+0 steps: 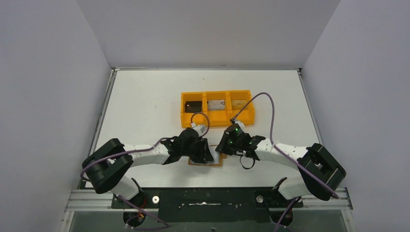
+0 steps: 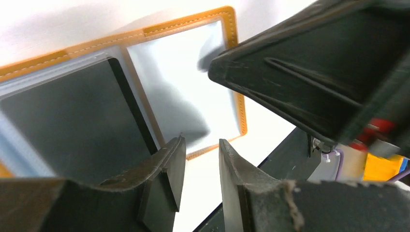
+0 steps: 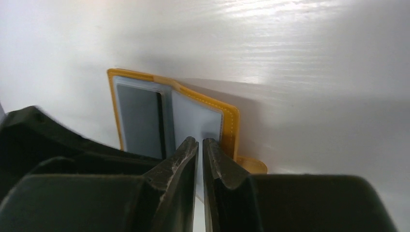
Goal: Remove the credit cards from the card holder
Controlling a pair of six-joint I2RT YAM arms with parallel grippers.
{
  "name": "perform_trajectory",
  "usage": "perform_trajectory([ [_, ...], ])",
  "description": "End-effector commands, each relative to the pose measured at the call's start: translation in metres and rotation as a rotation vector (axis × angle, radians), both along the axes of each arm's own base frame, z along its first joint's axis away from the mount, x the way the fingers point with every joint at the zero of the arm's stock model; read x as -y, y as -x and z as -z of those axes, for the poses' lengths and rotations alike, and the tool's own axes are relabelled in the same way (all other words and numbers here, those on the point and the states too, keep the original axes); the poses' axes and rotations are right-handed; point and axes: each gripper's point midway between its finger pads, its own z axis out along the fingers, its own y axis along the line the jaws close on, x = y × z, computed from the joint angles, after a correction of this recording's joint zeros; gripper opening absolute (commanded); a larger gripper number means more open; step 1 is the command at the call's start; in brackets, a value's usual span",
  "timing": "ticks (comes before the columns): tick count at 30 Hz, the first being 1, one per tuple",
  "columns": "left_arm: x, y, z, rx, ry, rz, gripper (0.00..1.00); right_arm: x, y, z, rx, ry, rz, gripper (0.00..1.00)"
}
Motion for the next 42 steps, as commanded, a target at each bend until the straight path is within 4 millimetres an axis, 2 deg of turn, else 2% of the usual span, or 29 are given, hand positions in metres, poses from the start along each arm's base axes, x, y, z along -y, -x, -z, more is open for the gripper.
perform_trajectory([
  [1,0.0,-0.02,-0.044,0.133,0.043,-0.027,0.33,0.005,0.002,0.015,-0.013,0.023,-0.016,0.12],
  [3,-0.002,-0.026,-0.054,0.158,0.066,-0.038,0.36,0.004,0.004,0.021,-0.025,0.019,-0.024,0.12],
  [6,-0.017,-0.031,-0.048,0.161,0.007,-0.066,0.39,0.007,0.003,0.026,-0.034,0.054,-0.022,0.12],
  [7,-0.019,-0.037,-0.052,0.174,-0.003,-0.081,0.4,0.008,0.002,0.026,-0.032,0.07,-0.022,0.12],
  [12,-0.044,-0.045,-0.032,0.128,-0.092,-0.144,0.43,0.004,-0.002,0.017,-0.001,0.068,-0.027,0.13],
  [15,-0.044,-0.048,-0.031,0.125,-0.083,-0.144,0.43,-0.002,-0.003,0.013,0.008,0.044,-0.038,0.14],
  [16,-0.047,-0.043,-0.023,0.11,-0.099,-0.139,0.43,-0.005,-0.003,0.011,0.012,0.033,-0.042,0.14],
  [23,-0.052,-0.037,-0.006,0.072,-0.136,-0.131,0.42,-0.032,-0.002,-0.001,0.037,-0.043,-0.097,0.17],
  [30,-0.06,-0.03,0.003,0.049,-0.152,-0.146,0.4,-0.053,-0.001,0.003,0.02,-0.072,-0.127,0.18],
  [42,-0.064,-0.02,0.014,0.015,-0.15,-0.148,0.38,-0.062,0.007,0.013,-0.024,-0.121,-0.125,0.22],
])
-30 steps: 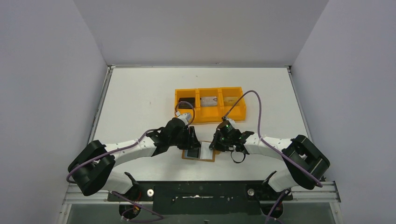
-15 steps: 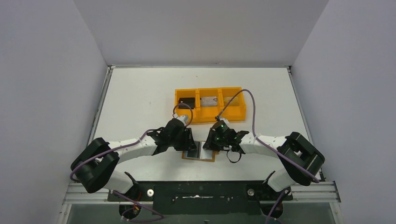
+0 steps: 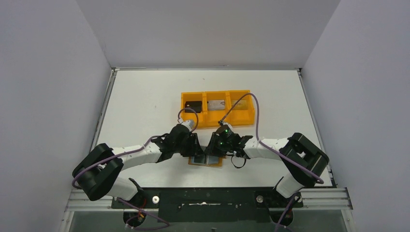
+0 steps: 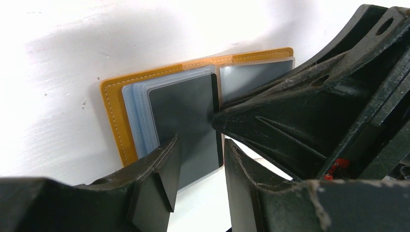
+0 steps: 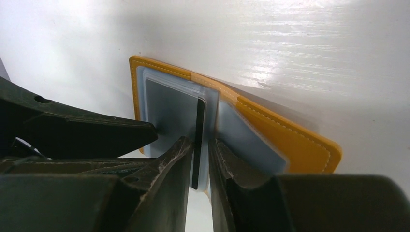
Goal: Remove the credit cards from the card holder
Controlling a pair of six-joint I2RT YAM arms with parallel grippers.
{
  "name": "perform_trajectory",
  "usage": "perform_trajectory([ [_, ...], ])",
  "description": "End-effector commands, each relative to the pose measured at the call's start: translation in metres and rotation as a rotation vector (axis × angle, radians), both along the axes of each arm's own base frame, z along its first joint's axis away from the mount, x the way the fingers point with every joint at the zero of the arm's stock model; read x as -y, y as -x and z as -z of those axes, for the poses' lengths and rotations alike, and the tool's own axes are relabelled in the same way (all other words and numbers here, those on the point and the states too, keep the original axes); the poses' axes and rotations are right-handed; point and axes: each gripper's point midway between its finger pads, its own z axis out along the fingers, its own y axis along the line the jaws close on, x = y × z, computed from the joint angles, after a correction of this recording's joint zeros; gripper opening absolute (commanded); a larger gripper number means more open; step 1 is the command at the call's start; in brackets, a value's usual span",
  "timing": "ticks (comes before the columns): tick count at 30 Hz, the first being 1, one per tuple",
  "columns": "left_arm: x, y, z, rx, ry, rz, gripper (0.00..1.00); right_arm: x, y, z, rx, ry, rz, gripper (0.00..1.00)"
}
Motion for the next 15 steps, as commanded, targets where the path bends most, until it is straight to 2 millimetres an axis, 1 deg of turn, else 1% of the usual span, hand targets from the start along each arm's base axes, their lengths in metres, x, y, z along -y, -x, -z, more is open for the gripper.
perform_trajectory([
  [1,-0.01,0.013,0.016,-0.049,-0.033,-0.002,0.37,-0.017,-0.003,-0.01,0.018,-0.085,-0.008,0.22],
  [5,-0.013,0.015,0.018,-0.052,-0.038,-0.01,0.37,-0.02,-0.002,-0.008,0.011,-0.09,-0.01,0.22],
  [7,-0.015,0.014,0.016,-0.047,-0.041,-0.017,0.37,-0.017,-0.003,-0.005,0.009,-0.072,0.003,0.22],
  [15,-0.019,0.001,-0.001,0.006,-0.072,-0.048,0.4,-0.001,-0.001,0.004,0.003,0.009,0.045,0.22],
])
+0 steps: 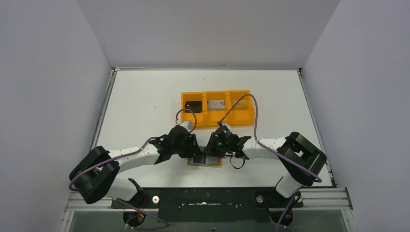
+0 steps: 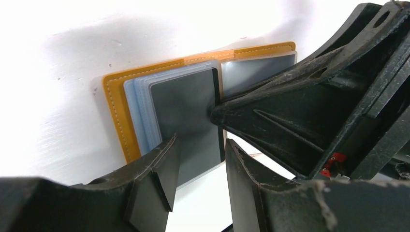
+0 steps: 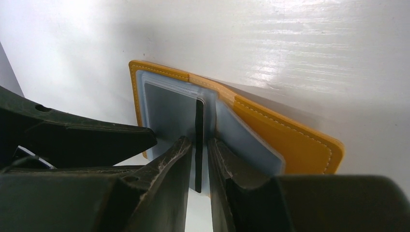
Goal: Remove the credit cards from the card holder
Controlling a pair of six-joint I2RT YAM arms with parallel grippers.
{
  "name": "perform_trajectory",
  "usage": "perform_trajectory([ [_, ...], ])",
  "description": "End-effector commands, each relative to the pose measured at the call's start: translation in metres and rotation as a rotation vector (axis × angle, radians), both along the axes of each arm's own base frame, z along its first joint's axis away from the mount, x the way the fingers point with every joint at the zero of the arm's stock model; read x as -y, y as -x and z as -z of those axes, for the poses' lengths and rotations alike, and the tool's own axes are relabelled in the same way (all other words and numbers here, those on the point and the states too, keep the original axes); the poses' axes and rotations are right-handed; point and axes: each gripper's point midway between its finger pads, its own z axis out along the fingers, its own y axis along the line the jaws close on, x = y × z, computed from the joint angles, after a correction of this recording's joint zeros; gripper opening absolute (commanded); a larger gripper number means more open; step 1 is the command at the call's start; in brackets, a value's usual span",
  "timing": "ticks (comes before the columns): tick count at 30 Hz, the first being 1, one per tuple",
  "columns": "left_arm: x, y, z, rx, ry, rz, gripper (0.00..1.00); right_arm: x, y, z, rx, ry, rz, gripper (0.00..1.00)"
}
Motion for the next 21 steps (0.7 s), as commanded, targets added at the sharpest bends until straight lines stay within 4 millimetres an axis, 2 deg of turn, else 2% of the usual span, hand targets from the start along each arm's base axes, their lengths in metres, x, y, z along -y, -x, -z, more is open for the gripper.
perform_trajectory([
  [1,-0.013,-0.003,-0.002,0.011,-0.073,-0.023,0.4,0.007,-0.001,0.002,0.011,0.034,0.027,0.23],
  [7,-0.011,-0.007,-0.01,0.033,-0.068,-0.017,0.42,0.007,0.001,0.004,0.006,0.032,0.017,0.26],
  [11,-0.008,-0.001,0.001,-0.001,-0.077,0.015,0.42,0.005,0.0,0.003,0.011,0.024,0.016,0.26],
  [14,-0.005,0.006,0.011,-0.034,-0.088,0.041,0.36,0.003,0.0,0.0,0.012,0.01,0.009,0.25],
  [17,-0.009,0.01,0.021,-0.055,-0.126,0.031,0.27,-0.002,0.001,-0.004,0.016,-0.024,0.001,0.25],
  [21,-0.018,0.013,0.029,-0.073,-0.161,0.0,0.19,-0.003,0.0,-0.009,0.024,-0.043,0.008,0.18],
])
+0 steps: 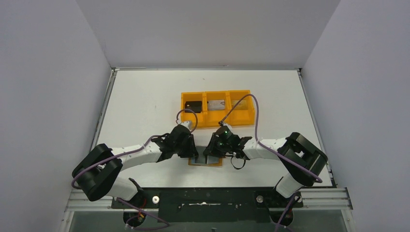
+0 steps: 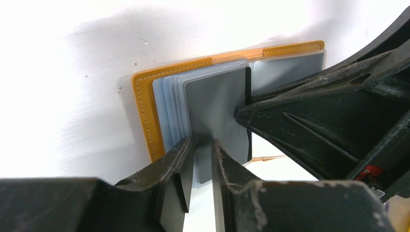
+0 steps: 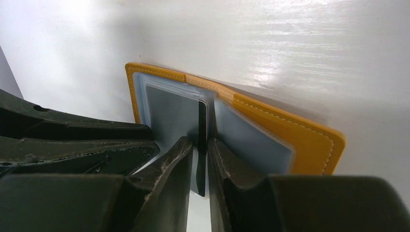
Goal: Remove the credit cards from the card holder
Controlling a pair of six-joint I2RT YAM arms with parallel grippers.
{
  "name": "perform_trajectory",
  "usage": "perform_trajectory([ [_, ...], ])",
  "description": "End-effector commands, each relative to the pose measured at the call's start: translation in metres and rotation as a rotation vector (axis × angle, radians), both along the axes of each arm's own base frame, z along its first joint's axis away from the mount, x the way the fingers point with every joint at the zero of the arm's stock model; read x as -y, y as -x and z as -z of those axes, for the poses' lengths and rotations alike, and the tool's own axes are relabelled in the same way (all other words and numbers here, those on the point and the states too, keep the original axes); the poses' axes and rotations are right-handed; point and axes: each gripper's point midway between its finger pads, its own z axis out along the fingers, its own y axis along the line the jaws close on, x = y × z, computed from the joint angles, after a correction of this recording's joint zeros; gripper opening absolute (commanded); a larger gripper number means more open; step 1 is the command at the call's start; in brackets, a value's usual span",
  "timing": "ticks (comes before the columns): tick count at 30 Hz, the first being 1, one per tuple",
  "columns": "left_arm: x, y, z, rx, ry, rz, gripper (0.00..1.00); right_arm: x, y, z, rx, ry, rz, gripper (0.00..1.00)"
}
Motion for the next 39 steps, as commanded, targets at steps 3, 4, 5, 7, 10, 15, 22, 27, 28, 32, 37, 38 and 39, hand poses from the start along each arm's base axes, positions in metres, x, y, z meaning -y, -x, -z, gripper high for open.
perform_trajectory([
  [3,-0.012,0.016,0.023,-0.064,-0.08,-0.007,0.17,-0.003,-0.001,-0.013,0.035,-0.041,0.003,0.11],
  [4,-0.013,0.016,0.023,-0.065,-0.083,-0.009,0.17,-0.003,0.0,-0.014,0.036,-0.04,0.002,0.08],
  [5,-0.014,0.016,0.025,-0.067,-0.09,-0.011,0.16,-0.003,0.0,-0.016,0.041,-0.043,0.001,0.06],
  [7,-0.016,0.015,0.026,-0.069,-0.105,-0.018,0.15,-0.002,0.0,-0.019,0.047,-0.055,0.002,0.03],
  [10,-0.02,0.015,0.029,-0.074,-0.129,-0.026,0.11,0.0,0.001,-0.024,0.057,-0.07,0.0,0.0],
  [15,-0.024,0.016,0.034,-0.089,-0.154,-0.042,0.08,0.01,0.003,-0.023,0.052,-0.076,0.015,0.0],
  [22,-0.026,0.016,0.036,-0.093,-0.163,-0.048,0.01,0.015,0.004,-0.024,0.049,-0.09,-0.006,0.0],
  [27,-0.026,0.016,0.036,-0.091,-0.168,-0.051,0.0,0.018,0.006,-0.022,0.041,-0.089,-0.021,0.0],
  [28,-0.027,0.016,0.035,-0.091,-0.167,-0.053,0.0,0.019,0.007,-0.022,0.04,-0.089,-0.022,0.0],
  [32,-0.027,0.016,0.034,-0.088,-0.166,-0.054,0.0,0.022,0.009,-0.024,0.034,-0.106,-0.054,0.0],
  [37,-0.024,0.014,0.032,-0.086,-0.156,-0.055,0.0,0.029,0.012,-0.02,0.012,-0.081,-0.076,0.0],
  [38,-0.024,0.014,0.031,-0.085,-0.155,-0.056,0.0,0.031,0.012,-0.017,0.004,-0.062,-0.079,0.0],
  [39,-0.024,0.014,0.031,-0.087,-0.155,-0.056,0.0,0.033,0.012,-0.015,0.0,-0.043,-0.08,0.0],
])
